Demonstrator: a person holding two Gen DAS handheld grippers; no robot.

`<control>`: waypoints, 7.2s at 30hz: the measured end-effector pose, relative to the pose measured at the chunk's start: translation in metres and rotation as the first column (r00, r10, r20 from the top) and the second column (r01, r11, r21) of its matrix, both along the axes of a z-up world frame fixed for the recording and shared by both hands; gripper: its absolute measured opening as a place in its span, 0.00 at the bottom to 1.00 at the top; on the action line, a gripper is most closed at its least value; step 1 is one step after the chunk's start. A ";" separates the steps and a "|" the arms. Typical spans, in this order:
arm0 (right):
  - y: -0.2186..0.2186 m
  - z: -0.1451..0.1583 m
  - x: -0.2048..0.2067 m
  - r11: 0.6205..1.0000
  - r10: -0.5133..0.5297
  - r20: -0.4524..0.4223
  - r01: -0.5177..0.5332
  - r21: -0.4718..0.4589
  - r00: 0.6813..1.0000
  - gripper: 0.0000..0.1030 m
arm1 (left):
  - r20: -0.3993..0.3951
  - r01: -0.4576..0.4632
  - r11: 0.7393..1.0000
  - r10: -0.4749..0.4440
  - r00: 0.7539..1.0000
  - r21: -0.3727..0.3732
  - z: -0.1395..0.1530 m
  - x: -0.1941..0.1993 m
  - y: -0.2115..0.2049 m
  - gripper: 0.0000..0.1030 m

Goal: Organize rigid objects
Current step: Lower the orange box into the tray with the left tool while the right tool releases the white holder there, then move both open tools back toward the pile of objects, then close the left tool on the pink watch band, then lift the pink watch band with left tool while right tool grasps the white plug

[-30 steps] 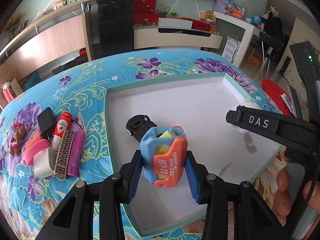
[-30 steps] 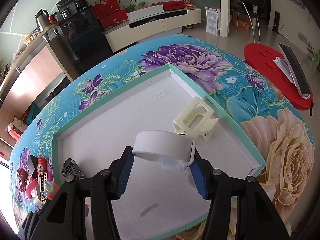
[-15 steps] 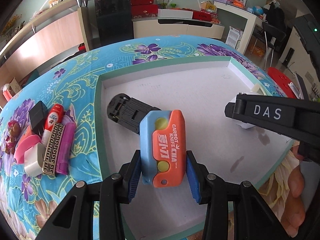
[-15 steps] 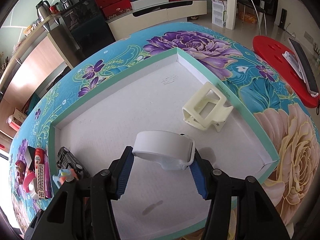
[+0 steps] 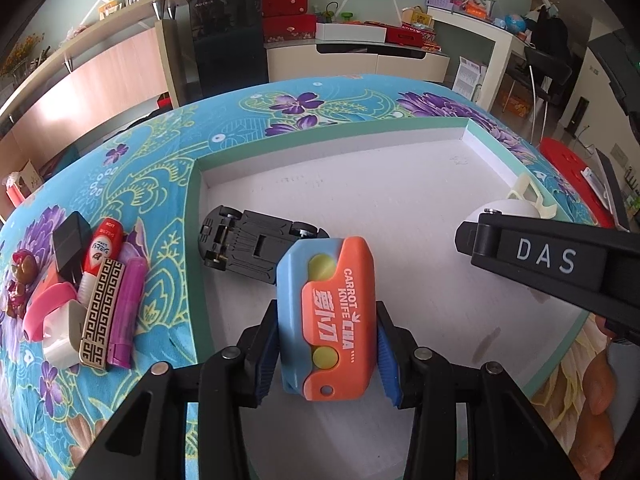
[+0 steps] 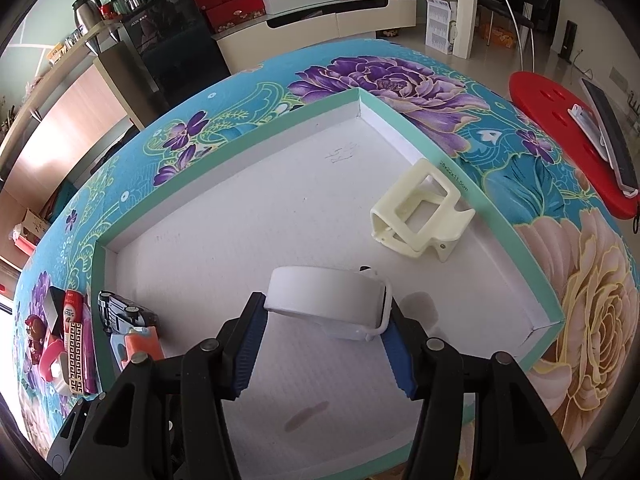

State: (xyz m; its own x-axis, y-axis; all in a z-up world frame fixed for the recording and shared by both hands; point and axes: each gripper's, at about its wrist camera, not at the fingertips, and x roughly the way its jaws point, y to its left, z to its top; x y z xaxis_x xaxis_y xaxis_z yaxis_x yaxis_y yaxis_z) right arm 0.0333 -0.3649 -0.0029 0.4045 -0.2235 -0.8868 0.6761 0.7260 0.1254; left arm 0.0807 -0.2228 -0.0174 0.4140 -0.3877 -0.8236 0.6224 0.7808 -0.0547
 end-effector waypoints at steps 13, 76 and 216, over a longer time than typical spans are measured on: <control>0.006 0.015 0.001 0.998 0.022 0.041 -0.020 -0.065 0.999 0.69 | 0.031 -0.016 0.999 0.018 0.999 -0.046 0.022 -0.001 0.013 0.75; 0.203 0.020 0.090 0.863 0.506 0.155 -0.497 -0.093 0.849 0.79 | -0.080 -0.755 0.650 0.751 0.656 -0.091 0.039 0.087 0.278 0.95; 0.294 -0.017 0.107 0.697 0.707 0.030 -0.690 -0.194 0.706 0.62 | -0.207 -0.787 0.579 0.760 0.616 -0.215 0.031 0.079 0.322 0.59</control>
State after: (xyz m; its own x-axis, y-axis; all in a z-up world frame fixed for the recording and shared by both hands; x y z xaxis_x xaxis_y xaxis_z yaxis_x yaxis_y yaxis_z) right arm 0.1402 -0.0705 -0.0198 0.5804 0.0266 -0.8139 -0.0431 0.9991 0.0020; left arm 0.1600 0.0995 0.0133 0.5962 -0.1530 -0.7881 -0.2284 0.9088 -0.3492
